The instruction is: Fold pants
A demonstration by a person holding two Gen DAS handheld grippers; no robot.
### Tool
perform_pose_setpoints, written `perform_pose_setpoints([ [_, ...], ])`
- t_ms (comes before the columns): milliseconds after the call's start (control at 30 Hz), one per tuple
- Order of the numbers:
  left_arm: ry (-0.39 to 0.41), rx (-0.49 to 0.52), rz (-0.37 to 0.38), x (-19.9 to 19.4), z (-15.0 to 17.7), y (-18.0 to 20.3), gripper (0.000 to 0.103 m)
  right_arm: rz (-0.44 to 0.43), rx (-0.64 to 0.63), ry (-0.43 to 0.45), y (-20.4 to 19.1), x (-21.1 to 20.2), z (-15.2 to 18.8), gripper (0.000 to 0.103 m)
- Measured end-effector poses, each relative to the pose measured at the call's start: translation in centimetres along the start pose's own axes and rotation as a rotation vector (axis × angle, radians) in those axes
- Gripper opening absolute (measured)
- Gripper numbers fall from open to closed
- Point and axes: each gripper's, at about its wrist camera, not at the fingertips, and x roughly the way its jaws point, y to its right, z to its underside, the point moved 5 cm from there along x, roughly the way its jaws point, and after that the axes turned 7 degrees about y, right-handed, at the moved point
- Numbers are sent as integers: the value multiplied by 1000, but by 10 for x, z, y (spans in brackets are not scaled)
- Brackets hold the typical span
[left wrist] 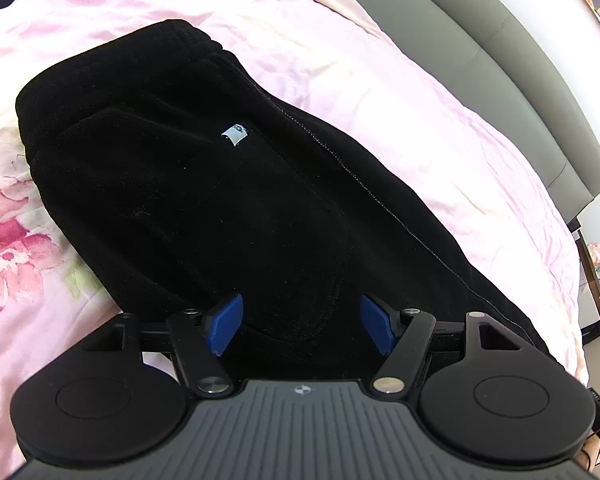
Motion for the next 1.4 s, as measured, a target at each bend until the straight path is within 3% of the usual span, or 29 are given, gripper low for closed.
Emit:
perform_pose_setpoints([
  [100, 3, 57, 20, 4, 0, 13, 81, -4, 23, -81, 7, 8, 12, 58],
  [200, -9, 155, 52, 15, 12, 35, 82, 9, 82, -108, 21, 18, 15, 58],
  [333, -2, 193, 82, 32, 16, 61, 82, -62, 176, -219, 32, 35, 30, 64],
  [400, -19, 207, 109, 39, 19, 76, 81, -98, 169, -216, 31, 38, 32, 74],
  [533, -81, 291, 150, 61, 31, 119, 82, -144, 249, -206, 35, 40, 32, 76],
  [567, -98, 318, 158, 68, 35, 132, 81, -152, 267, -204, 35, 40, 31, 74],
  [633, -131, 368, 166, 87, 42, 157, 81, -162, 276, -197, 36, 39, 29, 57],
  [667, -142, 388, 165, 94, 45, 170, 81, -168, 279, -176, 36, 36, 26, 39],
  [700, -151, 405, 166, 100, 50, 183, 81, -197, 283, -150, 34, 33, 22, 29],
  [833, -185, 490, 207, 118, 74, 229, 82, -305, 264, -76, 16, 20, 7, 33],
  [933, -223, 542, 208, 134, 95, 254, 82, -217, 248, -162, 18, 30, 18, 42],
  [967, -234, 547, 196, 140, 100, 256, 82, -181, 258, -201, 23, 35, 24, 41],
  [1000, -247, 550, 178, 141, 107, 258, 81, -158, 284, -230, 30, 40, 29, 30],
  [1033, -264, 553, 155, 148, 111, 257, 80, -150, 327, -246, 37, 42, 32, 26],
  [1100, -290, 583, 117, 156, 121, 255, 78, -179, 426, -248, 44, 41, 30, 15],
  [1133, -289, 602, 107, 160, 124, 255, 80, -200, 450, -228, 42, 37, 26, 14],
  [1233, -309, 629, 83, 167, 127, 260, 81, -305, 315, -89, 8, 6, 4, 14],
  [1400, -346, 533, 137, 166, 114, 256, 81, -605, -64, 105, -74, -73, -3, 14],
])
